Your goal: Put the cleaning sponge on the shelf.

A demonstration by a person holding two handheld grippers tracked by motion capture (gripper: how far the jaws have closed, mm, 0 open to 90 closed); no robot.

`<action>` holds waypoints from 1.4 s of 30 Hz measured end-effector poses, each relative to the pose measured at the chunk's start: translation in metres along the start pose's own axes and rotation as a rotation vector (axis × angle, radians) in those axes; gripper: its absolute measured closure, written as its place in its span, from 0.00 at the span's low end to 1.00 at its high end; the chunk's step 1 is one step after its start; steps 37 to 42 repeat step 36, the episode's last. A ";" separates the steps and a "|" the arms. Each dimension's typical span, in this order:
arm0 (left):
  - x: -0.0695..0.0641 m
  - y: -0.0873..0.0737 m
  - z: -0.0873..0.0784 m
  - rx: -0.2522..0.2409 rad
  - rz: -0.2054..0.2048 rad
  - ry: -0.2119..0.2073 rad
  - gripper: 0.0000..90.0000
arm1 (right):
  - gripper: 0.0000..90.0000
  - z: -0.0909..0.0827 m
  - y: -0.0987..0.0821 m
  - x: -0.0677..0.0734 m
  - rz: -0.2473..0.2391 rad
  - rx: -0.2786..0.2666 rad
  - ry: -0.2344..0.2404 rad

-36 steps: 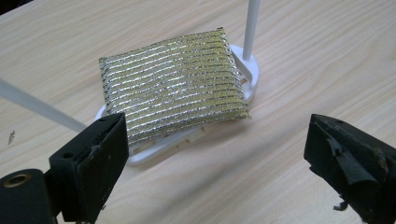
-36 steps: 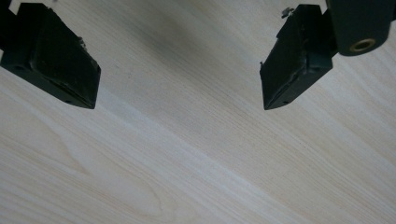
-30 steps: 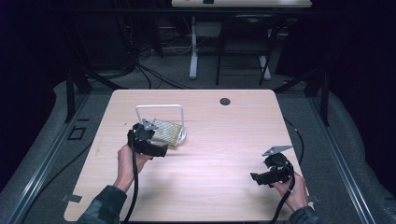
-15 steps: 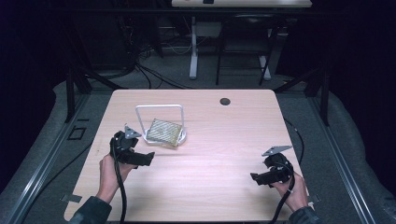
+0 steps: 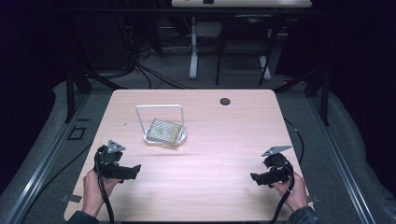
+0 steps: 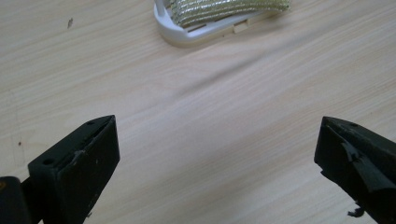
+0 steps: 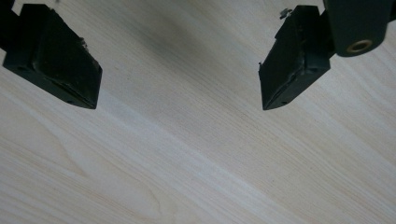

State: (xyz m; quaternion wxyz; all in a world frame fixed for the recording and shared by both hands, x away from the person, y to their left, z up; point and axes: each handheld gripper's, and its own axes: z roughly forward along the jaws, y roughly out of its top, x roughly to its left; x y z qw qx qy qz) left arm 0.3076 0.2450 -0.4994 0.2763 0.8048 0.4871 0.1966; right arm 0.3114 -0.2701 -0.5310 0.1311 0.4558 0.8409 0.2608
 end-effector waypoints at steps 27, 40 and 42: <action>0.022 -0.040 0.010 0.067 -0.089 -0.016 0.00 | 0.14 0.000 -0.002 -0.002 0.000 0.000 0.001; 0.023 -0.039 0.012 0.060 -0.098 -0.017 0.00 | 0.14 0.001 -0.002 -0.002 -0.004 0.002 0.007; 0.023 -0.039 0.012 0.060 -0.098 -0.017 0.00 | 0.14 0.001 -0.002 -0.002 -0.004 0.002 0.007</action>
